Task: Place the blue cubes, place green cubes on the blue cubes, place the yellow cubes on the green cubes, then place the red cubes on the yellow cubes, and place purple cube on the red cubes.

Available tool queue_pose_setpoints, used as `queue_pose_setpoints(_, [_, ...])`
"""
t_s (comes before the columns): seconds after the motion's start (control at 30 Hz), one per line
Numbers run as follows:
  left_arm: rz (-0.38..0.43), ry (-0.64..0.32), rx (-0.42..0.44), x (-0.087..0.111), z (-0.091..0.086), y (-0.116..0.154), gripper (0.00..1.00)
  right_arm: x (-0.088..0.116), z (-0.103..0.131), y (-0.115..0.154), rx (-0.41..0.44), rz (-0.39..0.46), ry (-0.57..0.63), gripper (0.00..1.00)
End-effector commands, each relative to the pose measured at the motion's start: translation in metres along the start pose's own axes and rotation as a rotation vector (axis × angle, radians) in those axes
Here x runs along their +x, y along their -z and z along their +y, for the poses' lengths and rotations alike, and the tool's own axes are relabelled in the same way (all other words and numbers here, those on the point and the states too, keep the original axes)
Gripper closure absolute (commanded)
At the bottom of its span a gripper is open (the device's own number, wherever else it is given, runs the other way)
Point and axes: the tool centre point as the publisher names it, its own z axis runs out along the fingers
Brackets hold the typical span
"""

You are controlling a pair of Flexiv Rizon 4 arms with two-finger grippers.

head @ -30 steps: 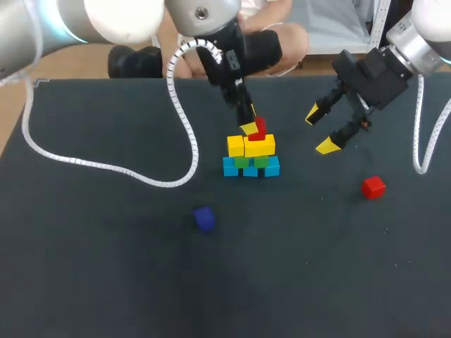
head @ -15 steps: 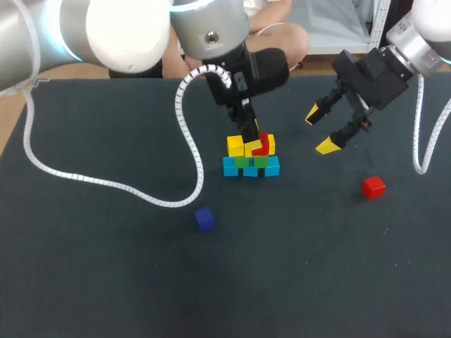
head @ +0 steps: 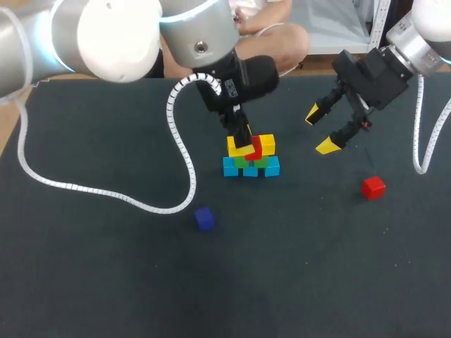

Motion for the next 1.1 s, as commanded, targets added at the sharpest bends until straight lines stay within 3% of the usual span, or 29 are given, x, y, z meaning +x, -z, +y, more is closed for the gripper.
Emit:
queue_pose_setpoints(0.03, [0.005, -0.003, 0.015, -0.002, 0.011, -0.003, 1.0, 0.0, 0.0, 0.0, 0.0, -0.002, 0.001, 0.0])
queue_pose_setpoints(0.53, [-0.011, -0.028, 0.018, 0.0, 0.03, -0.006, 1.0, 0.0, 0.0, 0.0, 0.0, -0.002, 0.001, 0.0])
queue_pose_setpoints(1.1, [-0.039, -0.04, 0.032, 0.004, 0.039, -0.014, 1.0, 0.0, 0.0, 0.0, 0.0, -0.002, 0.001, 0.0])
